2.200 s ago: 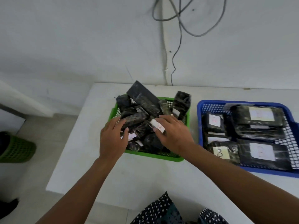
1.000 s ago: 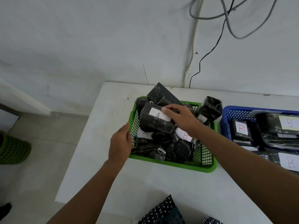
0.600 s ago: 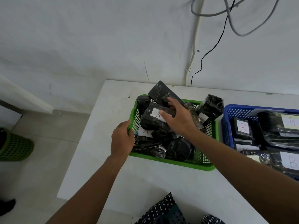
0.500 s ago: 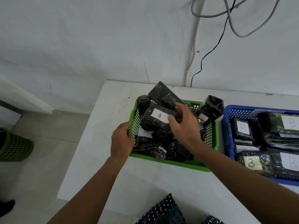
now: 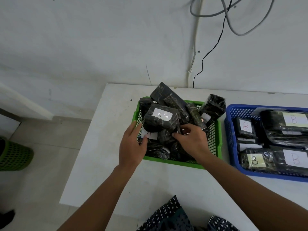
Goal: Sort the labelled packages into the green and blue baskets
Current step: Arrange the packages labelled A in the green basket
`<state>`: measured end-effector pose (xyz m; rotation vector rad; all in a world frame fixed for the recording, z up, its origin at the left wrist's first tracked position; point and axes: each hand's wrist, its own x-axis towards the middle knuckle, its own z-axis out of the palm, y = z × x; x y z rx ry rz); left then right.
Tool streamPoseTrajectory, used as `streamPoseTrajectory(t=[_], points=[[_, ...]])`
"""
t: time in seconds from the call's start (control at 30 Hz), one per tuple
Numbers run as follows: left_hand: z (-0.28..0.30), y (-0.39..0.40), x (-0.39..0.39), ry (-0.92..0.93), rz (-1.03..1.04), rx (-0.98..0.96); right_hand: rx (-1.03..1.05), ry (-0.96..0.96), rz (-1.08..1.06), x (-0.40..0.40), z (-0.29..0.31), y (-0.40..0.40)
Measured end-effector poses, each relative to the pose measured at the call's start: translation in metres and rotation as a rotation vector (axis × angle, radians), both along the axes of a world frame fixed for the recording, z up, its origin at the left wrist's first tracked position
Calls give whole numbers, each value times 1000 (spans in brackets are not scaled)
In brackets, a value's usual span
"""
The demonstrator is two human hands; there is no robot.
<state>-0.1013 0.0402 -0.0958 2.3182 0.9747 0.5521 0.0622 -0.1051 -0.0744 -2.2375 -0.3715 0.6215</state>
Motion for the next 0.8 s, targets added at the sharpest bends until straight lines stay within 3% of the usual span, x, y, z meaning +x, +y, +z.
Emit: streamPoseTrajectory(t=[0.2, 0.3, 0.4, 0.47, 0.6, 0.63, 0.8], points=[[7, -35, 18, -182, -373, 130, 246, 331, -158, 13, 24, -16], [10, -40, 31, -207, -398, 105, 337, 531, -177, 18, 37, -21], [14, -39, 39, -254, -368, 71, 393, 613, -180, 23, 43, -26], [20, -39, 44, -273, -305, -115, 420, 590, -182, 26, 42, -30], [32, -37, 49, -400, -59, -981, 416, 496, -74, 21, 34, -34], [33, -36, 50, -420, -26, -1113, 422, 499, -48, 18, 30, -33], [34, -40, 51, -388, -33, -1214, 520, 554, -44, 8, 22, -26]])
